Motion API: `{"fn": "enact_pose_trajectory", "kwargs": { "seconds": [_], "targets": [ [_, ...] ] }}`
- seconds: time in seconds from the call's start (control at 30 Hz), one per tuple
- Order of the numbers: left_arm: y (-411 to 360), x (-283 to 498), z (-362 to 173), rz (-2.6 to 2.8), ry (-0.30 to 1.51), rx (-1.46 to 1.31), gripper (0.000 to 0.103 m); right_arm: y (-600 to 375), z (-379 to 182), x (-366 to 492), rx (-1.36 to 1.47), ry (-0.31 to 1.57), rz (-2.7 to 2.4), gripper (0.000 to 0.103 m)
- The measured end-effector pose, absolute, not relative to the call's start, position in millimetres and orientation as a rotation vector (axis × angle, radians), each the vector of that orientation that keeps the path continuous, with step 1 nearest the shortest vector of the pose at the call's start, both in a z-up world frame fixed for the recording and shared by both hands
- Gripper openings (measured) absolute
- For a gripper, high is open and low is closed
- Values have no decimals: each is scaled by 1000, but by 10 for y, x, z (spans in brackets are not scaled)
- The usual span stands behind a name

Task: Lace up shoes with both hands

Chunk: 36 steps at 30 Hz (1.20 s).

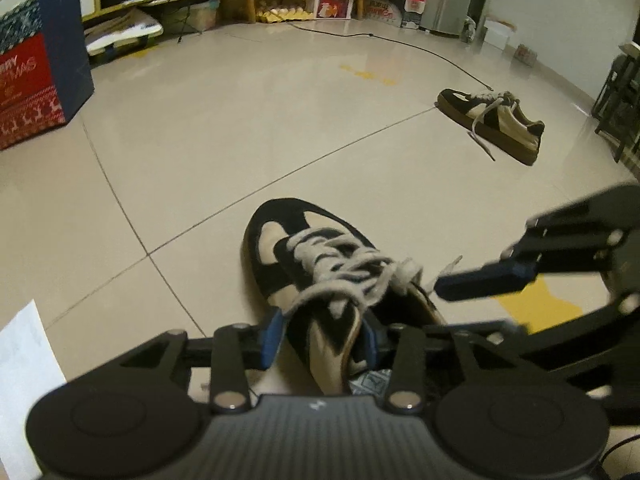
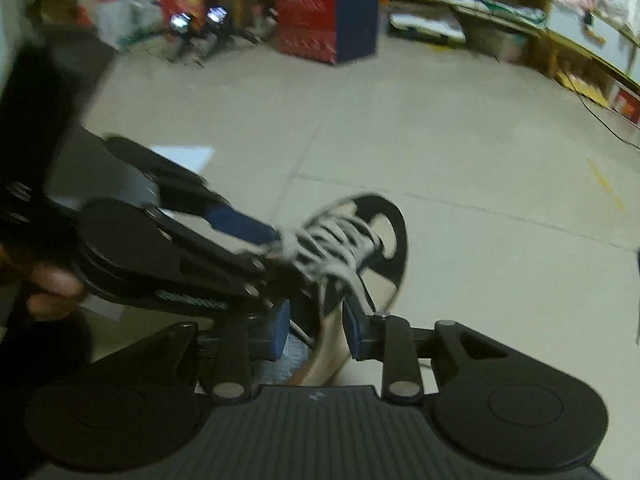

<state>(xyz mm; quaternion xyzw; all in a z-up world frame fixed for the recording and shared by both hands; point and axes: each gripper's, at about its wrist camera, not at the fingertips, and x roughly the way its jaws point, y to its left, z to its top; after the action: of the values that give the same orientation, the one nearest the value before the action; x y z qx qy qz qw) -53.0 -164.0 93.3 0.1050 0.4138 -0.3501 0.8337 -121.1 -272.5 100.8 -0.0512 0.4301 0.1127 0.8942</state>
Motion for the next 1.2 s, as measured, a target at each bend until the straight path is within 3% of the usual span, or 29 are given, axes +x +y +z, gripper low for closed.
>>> {"fn": "enact_pose_trajectory", "kwargs": {
  "seconds": [0.13, 0.17, 0.2, 0.23, 0.33, 0.67, 0.87, 0.97, 1.1, 1.2],
  "targets": [
    [-1645, -524, 923, -741, 864, 249, 47, -2668, 844, -1116, -126, 940, 162, 28],
    [-1642, -523, 936, -748, 853, 255, 44, -2682, 822, -1068, -124, 945, 139, 28],
    [-1638, -514, 952, -766, 857, 254, 31, -2710, 803, -1021, -104, 954, 130, 31],
    [-1646, -521, 965, -765, 853, 266, 26, -2748, 796, -995, -58, 957, 129, 25],
    [-1670, -577, 981, -753, 832, 311, 21, -2824, 823, -1037, 49, 941, 94, 12],
    [-1611, -594, 905, -748, 857, 272, 20, -3339, 733, -1164, 404, 929, 70, 9],
    [-1505, -541, 888, -739, 901, 188, 21, -3315, 750, -1220, 358, 915, 89, 10],
    [-1485, -566, 884, -738, 913, 149, 21, -3252, 786, -1159, 269, 910, 125, 17],
    [-1459, -570, 904, -741, 921, 125, 25, -3152, 931, -1251, 168, 881, 159, 18],
    [-1432, -585, 922, -738, 925, 110, 27, -3194, 1092, -1302, 253, 901, 189, 18]
  ]
}}
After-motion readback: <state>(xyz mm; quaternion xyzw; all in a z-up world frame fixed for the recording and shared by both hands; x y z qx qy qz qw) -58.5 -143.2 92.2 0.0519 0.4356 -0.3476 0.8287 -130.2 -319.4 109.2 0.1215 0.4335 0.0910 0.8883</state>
